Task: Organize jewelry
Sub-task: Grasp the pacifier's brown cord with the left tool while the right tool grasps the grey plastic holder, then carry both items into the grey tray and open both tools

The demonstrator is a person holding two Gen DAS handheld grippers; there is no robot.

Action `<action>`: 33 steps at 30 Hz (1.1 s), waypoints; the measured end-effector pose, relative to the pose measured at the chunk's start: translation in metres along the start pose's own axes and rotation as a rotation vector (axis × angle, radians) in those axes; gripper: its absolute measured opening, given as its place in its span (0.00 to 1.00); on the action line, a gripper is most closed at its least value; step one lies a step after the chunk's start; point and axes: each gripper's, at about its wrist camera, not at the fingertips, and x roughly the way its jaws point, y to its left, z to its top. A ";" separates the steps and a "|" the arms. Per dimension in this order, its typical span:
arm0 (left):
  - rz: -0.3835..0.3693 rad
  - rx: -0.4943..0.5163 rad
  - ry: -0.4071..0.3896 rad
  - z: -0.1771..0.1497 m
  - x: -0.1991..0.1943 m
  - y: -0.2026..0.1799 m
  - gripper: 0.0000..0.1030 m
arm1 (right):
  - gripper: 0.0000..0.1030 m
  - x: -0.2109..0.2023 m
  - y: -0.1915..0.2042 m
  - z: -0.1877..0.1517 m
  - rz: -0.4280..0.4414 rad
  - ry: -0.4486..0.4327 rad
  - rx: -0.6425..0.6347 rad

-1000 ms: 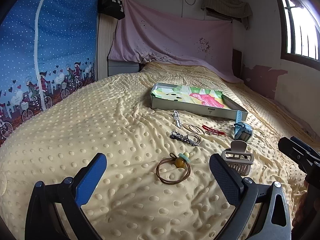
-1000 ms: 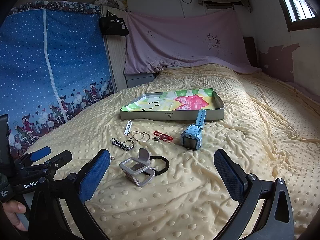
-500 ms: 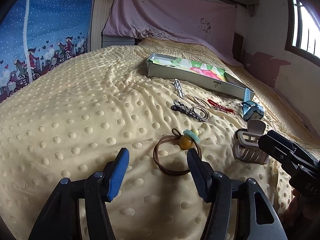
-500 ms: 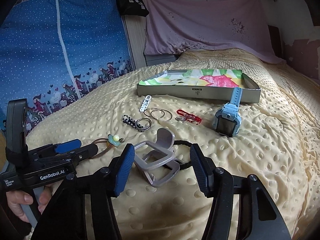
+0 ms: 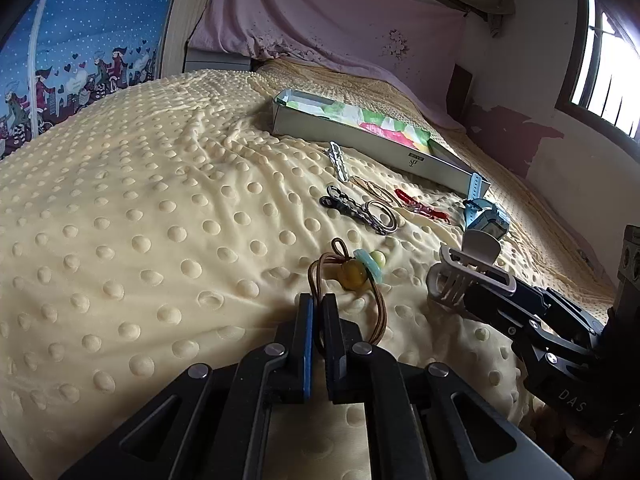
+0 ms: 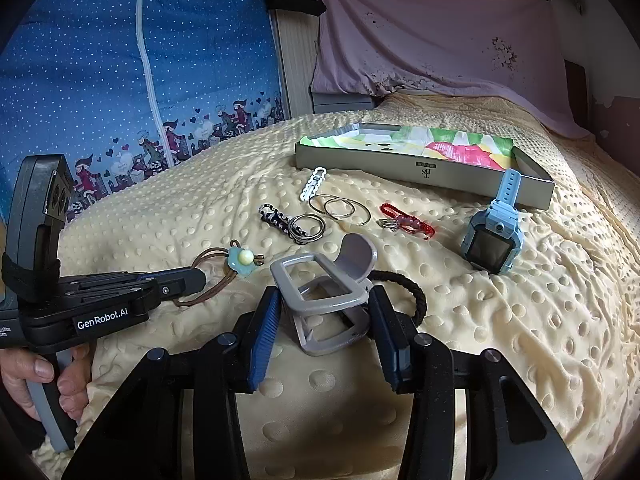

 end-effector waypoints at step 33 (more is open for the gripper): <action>-0.189 0.103 -0.267 0.171 0.055 -0.050 0.04 | 0.35 0.032 -0.079 0.120 -0.196 -0.242 0.199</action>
